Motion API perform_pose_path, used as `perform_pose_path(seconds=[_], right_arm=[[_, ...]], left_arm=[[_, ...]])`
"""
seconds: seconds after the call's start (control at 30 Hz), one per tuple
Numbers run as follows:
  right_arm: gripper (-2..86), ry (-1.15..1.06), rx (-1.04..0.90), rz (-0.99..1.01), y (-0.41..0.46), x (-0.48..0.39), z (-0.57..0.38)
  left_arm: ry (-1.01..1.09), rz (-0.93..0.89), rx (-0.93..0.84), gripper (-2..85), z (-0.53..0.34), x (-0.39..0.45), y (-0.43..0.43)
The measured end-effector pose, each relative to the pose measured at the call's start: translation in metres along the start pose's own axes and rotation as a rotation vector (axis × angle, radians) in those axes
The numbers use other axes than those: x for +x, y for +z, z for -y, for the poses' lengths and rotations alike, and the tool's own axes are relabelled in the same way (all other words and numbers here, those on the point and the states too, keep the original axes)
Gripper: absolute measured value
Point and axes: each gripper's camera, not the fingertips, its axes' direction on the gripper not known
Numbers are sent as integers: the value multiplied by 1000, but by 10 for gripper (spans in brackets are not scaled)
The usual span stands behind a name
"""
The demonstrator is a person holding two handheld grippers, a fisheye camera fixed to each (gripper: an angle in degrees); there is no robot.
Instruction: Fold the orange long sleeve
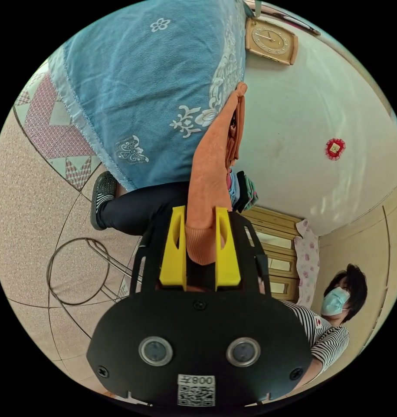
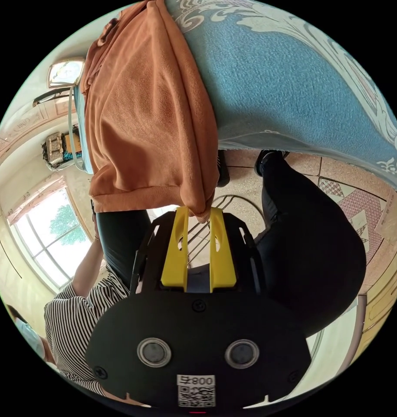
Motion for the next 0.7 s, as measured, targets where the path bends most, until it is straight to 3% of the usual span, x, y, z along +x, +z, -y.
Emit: perform_pose_path(seconds=[0.3, 0.5, 0.7], right_arm=[[58, -11, 1, 30, -13, 9, -25], [46, -163, 37, 97, -55, 1, -80], [42, -333, 222, 312, -139, 9, -162]], left_arm=[[31, -16, 13, 77, -28, -7, -25], [129, -104, 37, 74, -46, 13, -45], [296, -114, -20, 71, -59, 60, -54]])
